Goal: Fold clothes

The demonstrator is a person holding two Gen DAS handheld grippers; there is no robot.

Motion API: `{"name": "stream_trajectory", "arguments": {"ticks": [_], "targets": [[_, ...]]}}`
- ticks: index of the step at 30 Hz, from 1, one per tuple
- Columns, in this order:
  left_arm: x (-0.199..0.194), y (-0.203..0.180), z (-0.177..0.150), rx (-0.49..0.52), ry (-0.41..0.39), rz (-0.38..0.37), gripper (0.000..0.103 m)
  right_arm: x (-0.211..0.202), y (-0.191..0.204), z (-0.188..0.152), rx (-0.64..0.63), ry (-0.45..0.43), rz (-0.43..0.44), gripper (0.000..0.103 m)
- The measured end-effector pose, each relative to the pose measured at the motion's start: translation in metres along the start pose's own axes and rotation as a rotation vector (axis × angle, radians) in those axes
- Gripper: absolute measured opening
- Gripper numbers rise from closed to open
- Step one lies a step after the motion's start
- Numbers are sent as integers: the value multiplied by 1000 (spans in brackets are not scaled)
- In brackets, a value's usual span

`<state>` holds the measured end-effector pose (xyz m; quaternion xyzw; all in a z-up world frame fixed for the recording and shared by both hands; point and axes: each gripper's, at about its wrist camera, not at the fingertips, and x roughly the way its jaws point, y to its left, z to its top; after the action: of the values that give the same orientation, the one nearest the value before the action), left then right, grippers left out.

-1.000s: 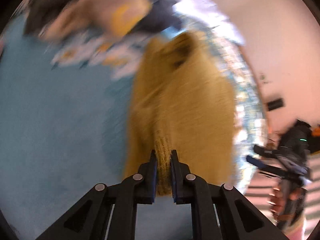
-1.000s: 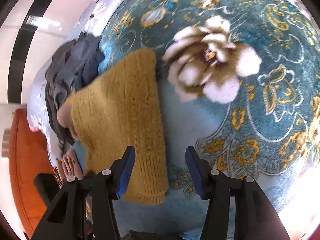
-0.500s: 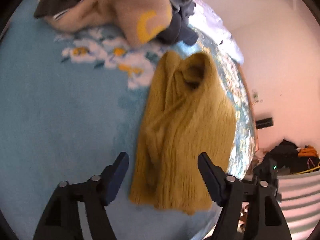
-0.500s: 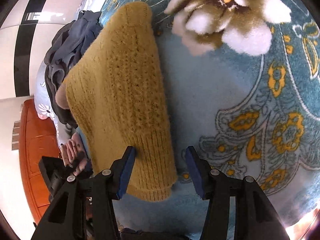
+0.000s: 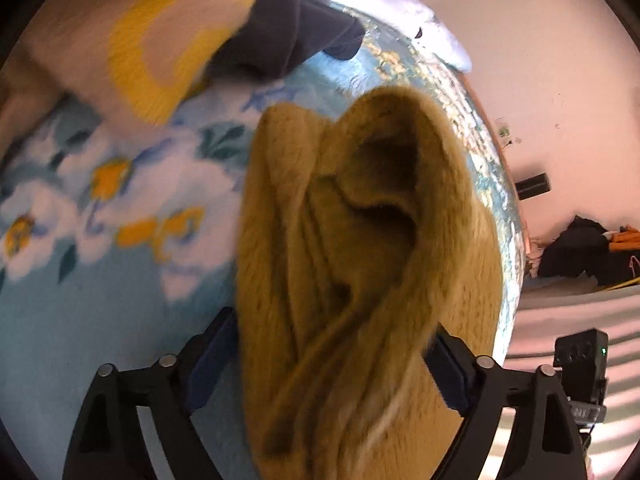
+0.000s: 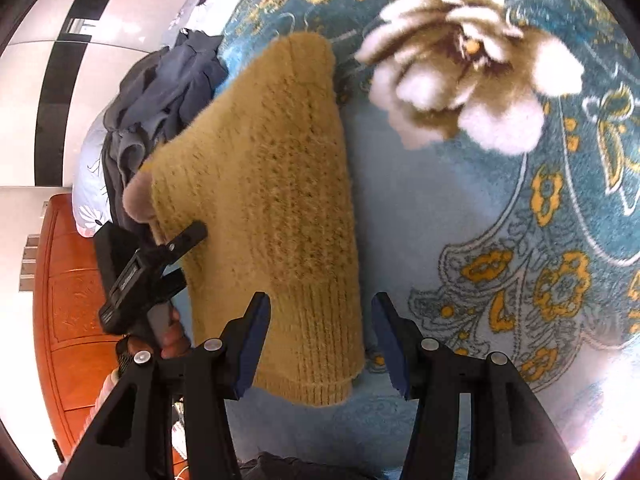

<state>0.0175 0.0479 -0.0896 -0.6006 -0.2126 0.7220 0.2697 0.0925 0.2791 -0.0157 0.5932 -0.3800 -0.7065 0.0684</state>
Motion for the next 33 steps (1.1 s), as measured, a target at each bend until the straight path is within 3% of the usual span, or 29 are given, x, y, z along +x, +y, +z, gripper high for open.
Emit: {"name": "stream_trajectory", "arguments": {"ticks": [4,7,9,12,15,21,24,29,33], "targets": [[8,3,18,-64,-45,-64,92,-6,11,-6,-10,-49,-20,54],[13,-4,25,-73,-48,-61,92,-5,13,-11,8,-59,-30,54],[17,-10,23,-63,-42,-55,65,-4,9,-11,29,-58,-37,54],[16,-15,24,-30,-38,-9,46,-15,0,-9,42,-59,-48,54],[6,-19,22,-63,-61,-17,37,-18,-2,-9,45,-65,-55,54],[-37,-7,-4,-133,-183,-24,34,-22,7,-9,27,-83,-58,54],[-59,22,-25,-239,-274,5,34,-22,14,-8,6,-88,-53,54],[-90,97,-99,-582,-390,-44,33,-22,22,-8,-22,-85,-39,54],[-97,124,-151,-744,-380,-105,30,-14,34,-8,-61,-62,-26,54]]}}
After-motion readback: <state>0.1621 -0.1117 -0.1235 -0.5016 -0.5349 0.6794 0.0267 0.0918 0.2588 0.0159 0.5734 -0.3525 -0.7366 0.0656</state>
